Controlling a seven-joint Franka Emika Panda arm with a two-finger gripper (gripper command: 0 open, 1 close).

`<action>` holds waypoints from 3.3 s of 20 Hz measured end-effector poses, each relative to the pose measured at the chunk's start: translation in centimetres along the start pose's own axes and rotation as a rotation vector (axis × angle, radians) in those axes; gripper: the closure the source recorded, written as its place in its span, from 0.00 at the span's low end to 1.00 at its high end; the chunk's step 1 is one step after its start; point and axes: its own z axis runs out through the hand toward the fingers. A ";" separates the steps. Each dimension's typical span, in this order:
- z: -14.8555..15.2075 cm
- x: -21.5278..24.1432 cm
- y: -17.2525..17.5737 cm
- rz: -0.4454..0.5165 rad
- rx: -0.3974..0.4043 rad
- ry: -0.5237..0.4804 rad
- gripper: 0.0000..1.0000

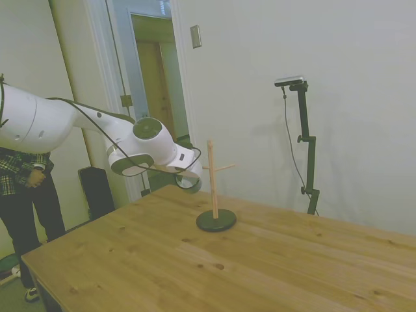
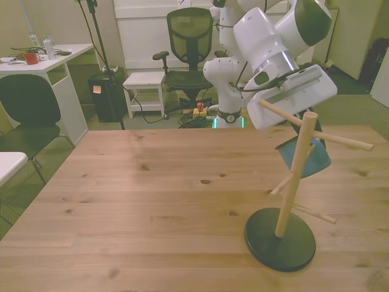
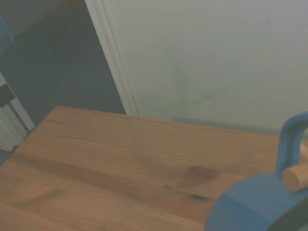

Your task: Unload the mug

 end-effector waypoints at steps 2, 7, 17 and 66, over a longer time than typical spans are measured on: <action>-0.2 -0.4 -0.6 -0.009 0.007 -0.002 1.00; 0.4 -1.5 -1.8 -0.030 0.017 -0.021 1.00; 3.0 -5.3 -4.8 -0.089 0.015 -0.080 1.00; 5.5 -12.0 5.0 0.059 -0.708 -0.241 0.00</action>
